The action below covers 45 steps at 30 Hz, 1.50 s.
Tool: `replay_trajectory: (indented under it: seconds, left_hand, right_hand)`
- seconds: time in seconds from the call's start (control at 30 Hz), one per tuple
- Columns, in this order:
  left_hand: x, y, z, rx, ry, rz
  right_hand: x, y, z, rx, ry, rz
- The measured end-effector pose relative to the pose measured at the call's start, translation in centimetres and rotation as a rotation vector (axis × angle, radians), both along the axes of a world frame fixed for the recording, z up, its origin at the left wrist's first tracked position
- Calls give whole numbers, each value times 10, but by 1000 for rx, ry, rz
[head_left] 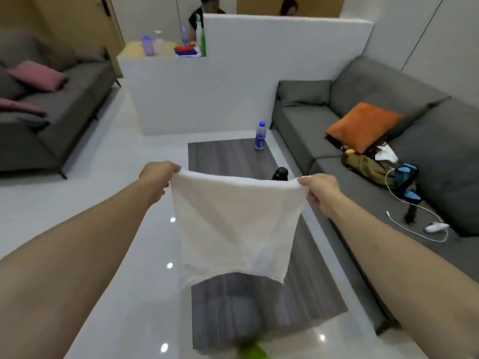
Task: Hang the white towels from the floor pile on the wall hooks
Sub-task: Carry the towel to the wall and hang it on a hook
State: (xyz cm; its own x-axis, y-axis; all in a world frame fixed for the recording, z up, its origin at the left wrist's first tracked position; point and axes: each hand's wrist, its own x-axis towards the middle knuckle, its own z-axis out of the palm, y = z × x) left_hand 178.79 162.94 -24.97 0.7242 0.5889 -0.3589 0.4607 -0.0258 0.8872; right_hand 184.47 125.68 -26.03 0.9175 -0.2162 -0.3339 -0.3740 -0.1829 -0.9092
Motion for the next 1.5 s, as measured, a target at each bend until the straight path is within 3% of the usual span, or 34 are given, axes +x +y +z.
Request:
replay_trajectory:
  seconds: [0.43, 0.6, 0.73, 0.87, 0.97, 1.17, 1.33, 1.5]
  left_hand:
    - [-4, 44, 115, 78, -375, 145]
    - [-44, 62, 146, 167, -436, 329]
    - [-96, 75, 163, 232, -451, 455]
    - [-174, 82, 183, 335, -412, 658]
    - [-240, 83, 197, 433, -421, 791]
    - [-383, 79, 214, 572, -257, 777]
    - [-520, 66, 227, 657, -185, 934]
    - [-666, 55, 233, 666, -136, 1053]
  right_hand:
    - [101, 50, 131, 141, -266, 425]
    - [112, 96, 176, -60, -411, 817]
    - [103, 155, 189, -184, -603, 921]
    - [81, 215, 197, -175, -645, 1039]
    - [45, 261, 205, -268, -789, 1116]
    - [-86, 341, 228, -282, -1131, 1271]
    - [-215, 389, 242, -425, -1277, 1411]
    - [-368, 419, 250, -289, -1302, 1523]
